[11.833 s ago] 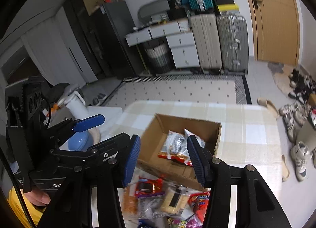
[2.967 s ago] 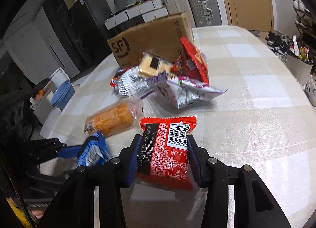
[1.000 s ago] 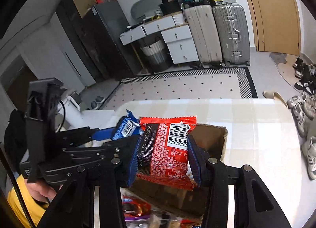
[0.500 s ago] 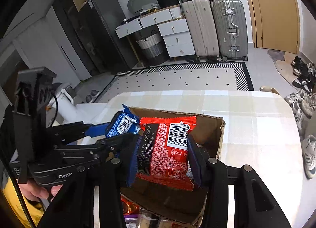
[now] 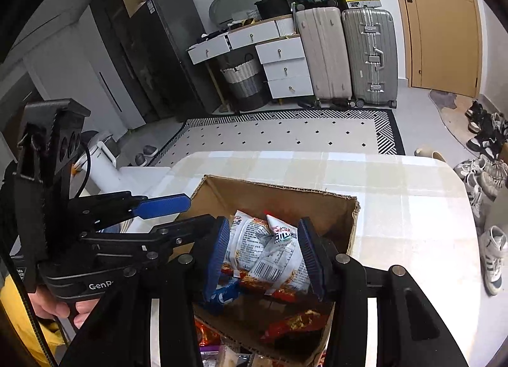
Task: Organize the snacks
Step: 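Open both tools to drop the blue pack and red bar into the box, then move both tools back toward the remaining snack pile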
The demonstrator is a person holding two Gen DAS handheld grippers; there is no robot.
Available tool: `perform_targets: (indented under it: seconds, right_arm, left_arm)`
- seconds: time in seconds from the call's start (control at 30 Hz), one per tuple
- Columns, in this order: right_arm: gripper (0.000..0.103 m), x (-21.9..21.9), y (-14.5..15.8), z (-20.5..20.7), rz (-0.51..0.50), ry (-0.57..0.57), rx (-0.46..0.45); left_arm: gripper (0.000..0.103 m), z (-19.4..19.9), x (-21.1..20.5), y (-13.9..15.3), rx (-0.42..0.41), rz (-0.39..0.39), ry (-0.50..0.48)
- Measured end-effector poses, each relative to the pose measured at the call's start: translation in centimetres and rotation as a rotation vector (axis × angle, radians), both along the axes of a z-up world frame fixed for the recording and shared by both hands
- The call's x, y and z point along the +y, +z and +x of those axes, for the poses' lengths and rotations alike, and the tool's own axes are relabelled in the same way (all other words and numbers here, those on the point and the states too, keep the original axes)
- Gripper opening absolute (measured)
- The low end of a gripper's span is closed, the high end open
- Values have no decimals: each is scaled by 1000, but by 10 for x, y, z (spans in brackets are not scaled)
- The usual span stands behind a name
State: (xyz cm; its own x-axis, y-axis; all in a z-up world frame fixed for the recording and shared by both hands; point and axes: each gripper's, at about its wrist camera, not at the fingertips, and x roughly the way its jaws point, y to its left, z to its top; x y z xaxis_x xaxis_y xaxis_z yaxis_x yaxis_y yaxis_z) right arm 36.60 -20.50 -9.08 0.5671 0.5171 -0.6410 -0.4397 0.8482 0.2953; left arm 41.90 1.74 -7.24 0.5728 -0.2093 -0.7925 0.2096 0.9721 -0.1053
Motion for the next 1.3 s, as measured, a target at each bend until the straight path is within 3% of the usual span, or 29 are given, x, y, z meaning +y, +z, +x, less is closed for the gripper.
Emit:
perform_targets:
  seconds: [0.47, 0.73, 0.97, 1.03, 1.1, 1.17, 1.3]
  right_arm:
    - [46, -10, 28, -25, 18, -6, -48]
    - [47, -23, 68, -69, 30, -6, -113]
    - [49, -30, 94, -110, 39, 1, -157]
    - [51, -33, 108, -134, 47, 7, -188]
    - [57, -36, 120, -153, 55, 10, -219]
    - [73, -38, 132, -170, 74, 16, -246]
    - [81, -40, 151, -213, 89, 33, -305]
  left_arm:
    - [41, -22, 4, 21, -25, 5, 6]
    - [42, -66, 5, 63, -80, 0, 3]
    - [49, -122, 4, 108, -143, 2, 4]
    - [55, -144, 6, 120, -168, 2, 13]
    - [69, -169, 7, 127, -190, 11, 32]
    - [71, -200, 5, 133, -220, 36, 36]
    - [75, -256, 8, 143, -269, 1, 42]
